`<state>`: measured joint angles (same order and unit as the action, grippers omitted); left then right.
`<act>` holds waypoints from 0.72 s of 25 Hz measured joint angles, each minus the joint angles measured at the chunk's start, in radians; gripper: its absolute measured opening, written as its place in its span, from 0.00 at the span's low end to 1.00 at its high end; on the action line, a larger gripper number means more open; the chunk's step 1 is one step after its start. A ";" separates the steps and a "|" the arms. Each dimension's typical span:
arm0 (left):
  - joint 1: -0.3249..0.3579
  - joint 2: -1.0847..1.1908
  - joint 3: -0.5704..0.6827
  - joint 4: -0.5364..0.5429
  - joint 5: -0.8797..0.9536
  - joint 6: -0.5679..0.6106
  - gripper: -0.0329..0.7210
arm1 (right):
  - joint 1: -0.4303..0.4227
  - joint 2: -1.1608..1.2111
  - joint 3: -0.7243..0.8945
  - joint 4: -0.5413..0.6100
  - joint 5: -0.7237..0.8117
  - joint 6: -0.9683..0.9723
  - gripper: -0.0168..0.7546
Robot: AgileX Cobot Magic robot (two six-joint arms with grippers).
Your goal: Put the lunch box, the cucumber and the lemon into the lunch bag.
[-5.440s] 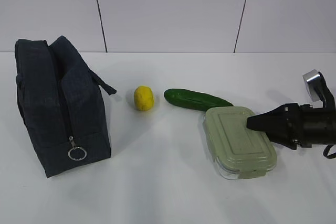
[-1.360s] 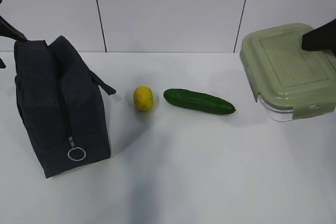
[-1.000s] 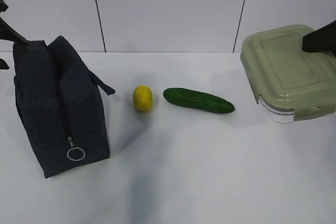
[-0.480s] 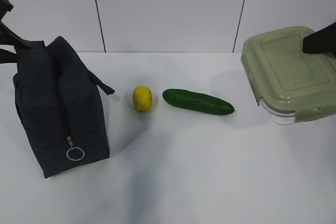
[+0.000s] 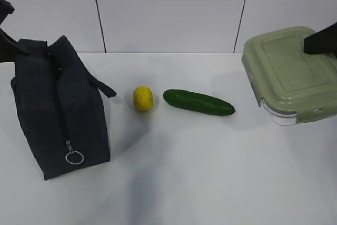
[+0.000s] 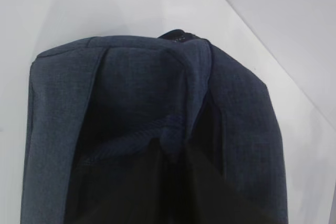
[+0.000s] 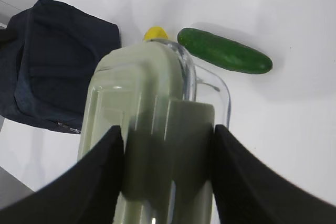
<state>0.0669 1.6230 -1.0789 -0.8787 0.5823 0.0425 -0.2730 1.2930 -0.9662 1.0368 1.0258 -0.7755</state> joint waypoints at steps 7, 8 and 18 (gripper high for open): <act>0.000 0.000 -0.001 0.000 0.073 0.041 0.08 | 0.000 0.000 0.000 0.000 0.026 0.004 0.53; 0.000 -0.002 -0.001 0.002 0.081 0.043 0.08 | 0.000 0.000 0.000 -0.002 0.031 0.014 0.53; -0.002 -0.049 -0.001 0.065 0.133 0.049 0.08 | 0.020 0.000 -0.047 -0.061 0.054 0.108 0.53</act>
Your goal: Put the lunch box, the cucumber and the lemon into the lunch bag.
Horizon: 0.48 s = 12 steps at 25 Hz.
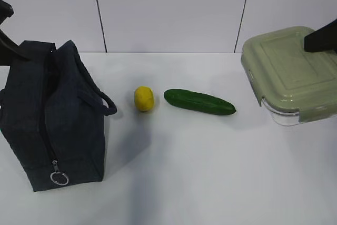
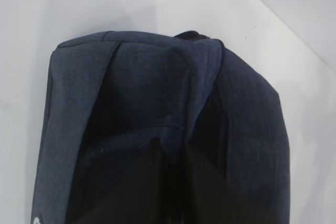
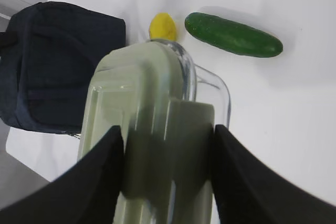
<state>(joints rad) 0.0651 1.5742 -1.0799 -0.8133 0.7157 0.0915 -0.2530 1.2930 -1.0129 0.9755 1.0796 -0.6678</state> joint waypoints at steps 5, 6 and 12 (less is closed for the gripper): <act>-0.046 0.000 0.000 0.017 -0.006 0.000 0.08 | 0.121 0.000 -0.065 -0.074 -0.064 0.097 0.53; -0.056 0.000 0.000 0.017 -0.008 0.000 0.08 | 0.143 0.000 -0.071 -0.077 -0.077 0.116 0.53; -0.094 0.000 0.000 0.017 -0.028 -0.011 0.08 | 0.281 0.065 -0.131 -0.110 -0.141 0.212 0.53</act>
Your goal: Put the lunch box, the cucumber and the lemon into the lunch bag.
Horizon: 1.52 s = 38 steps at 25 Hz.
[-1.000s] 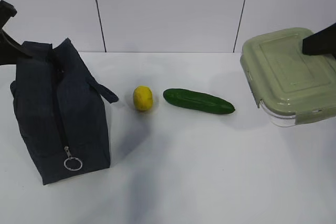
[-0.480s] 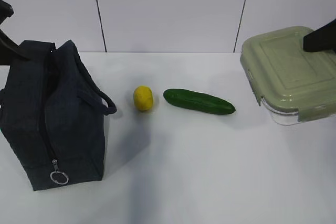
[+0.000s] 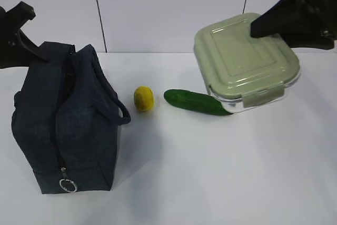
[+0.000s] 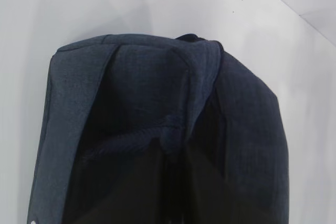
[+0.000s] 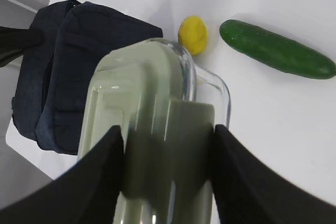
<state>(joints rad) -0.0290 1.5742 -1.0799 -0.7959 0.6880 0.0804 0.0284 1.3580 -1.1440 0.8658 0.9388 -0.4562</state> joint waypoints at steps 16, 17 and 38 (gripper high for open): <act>-0.034 0.000 0.000 0.058 -0.057 -0.080 0.08 | 0.345 0.309 -0.335 -0.071 -0.102 0.183 0.53; -0.034 0.000 0.000 0.058 -0.059 -0.080 0.08 | 0.367 0.330 -0.367 -0.096 -0.102 0.208 0.53; -0.034 -0.007 0.000 0.079 -0.065 -0.107 0.08 | 0.527 0.545 -0.617 -0.178 -0.094 0.345 0.53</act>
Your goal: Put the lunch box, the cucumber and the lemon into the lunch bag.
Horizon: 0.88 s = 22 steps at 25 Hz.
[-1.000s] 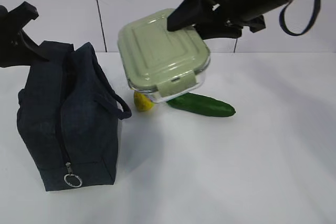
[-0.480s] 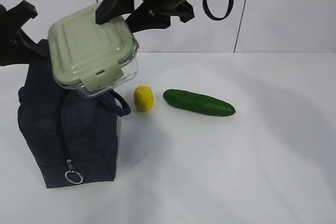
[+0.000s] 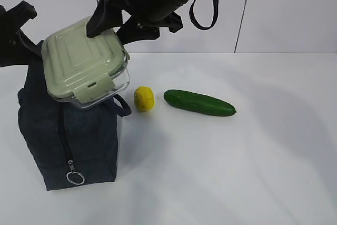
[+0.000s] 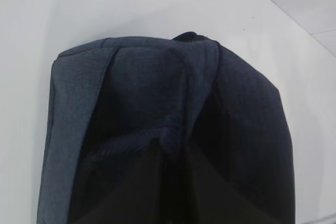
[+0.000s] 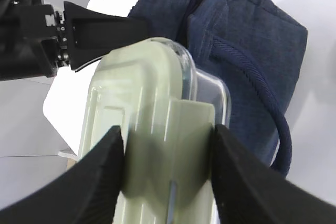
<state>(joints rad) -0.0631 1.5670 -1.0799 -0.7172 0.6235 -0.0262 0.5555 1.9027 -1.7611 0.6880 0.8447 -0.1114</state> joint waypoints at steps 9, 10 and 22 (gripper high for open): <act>-0.012 -0.064 0.000 0.002 0.002 -0.008 0.08 | 0.000 0.000 -0.006 -0.019 -0.006 0.006 0.53; -0.019 -0.069 0.000 0.002 0.002 -0.008 0.08 | 0.000 0.000 -0.006 -0.022 -0.008 0.006 0.53; -0.044 -0.120 0.000 -0.051 0.004 -0.010 0.08 | 0.000 0.024 -0.008 -0.162 -0.040 0.091 0.53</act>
<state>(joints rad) -0.1075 1.4467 -1.0799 -0.7681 0.6273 -0.0362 0.5555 1.9268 -1.7688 0.5262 0.8043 -0.0200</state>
